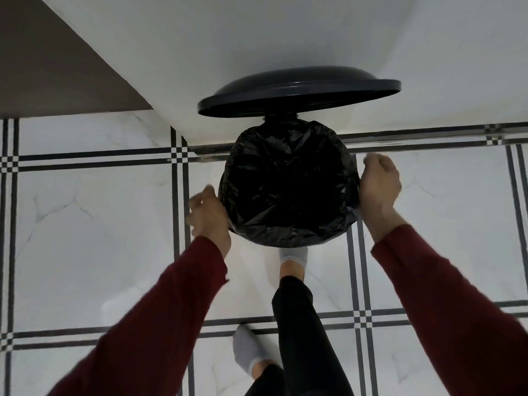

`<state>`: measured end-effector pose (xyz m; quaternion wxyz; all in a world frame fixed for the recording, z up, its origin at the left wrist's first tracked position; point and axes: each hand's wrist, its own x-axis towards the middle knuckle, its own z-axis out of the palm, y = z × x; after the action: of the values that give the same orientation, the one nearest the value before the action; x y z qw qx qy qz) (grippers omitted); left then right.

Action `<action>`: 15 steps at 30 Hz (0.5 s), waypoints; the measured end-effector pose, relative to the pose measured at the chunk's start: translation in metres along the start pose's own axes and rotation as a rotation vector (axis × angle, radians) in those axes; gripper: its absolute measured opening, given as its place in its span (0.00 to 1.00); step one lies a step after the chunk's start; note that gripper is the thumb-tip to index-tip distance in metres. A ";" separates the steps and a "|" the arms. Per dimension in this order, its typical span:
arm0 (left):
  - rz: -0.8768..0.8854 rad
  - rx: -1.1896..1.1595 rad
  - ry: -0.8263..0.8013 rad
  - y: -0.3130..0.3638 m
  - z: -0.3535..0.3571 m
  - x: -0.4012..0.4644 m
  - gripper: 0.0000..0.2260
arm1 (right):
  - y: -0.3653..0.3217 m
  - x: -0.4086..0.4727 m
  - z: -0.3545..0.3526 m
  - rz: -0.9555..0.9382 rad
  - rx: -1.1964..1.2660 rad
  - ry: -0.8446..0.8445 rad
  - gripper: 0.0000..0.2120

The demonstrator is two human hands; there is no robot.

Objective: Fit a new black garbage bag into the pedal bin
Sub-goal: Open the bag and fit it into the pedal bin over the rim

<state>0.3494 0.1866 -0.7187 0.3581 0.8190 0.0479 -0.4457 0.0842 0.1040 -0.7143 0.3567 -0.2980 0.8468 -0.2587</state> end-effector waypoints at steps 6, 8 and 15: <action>-0.353 -0.289 -0.268 -0.040 -0.008 -0.037 0.15 | 0.043 -0.051 -0.005 0.392 0.409 -0.118 0.06; -0.364 -0.367 -0.274 -0.045 -0.009 -0.037 0.13 | 0.046 -0.050 -0.007 0.514 0.521 -0.203 0.10; -0.501 -0.488 -0.418 -0.051 -0.010 -0.025 0.11 | 0.048 -0.034 -0.017 0.724 0.702 -0.404 0.11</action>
<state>0.3210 0.2369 -0.7241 0.4241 0.5648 0.2766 -0.6517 0.0755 0.1640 -0.7201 0.6568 0.1059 0.6725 -0.3243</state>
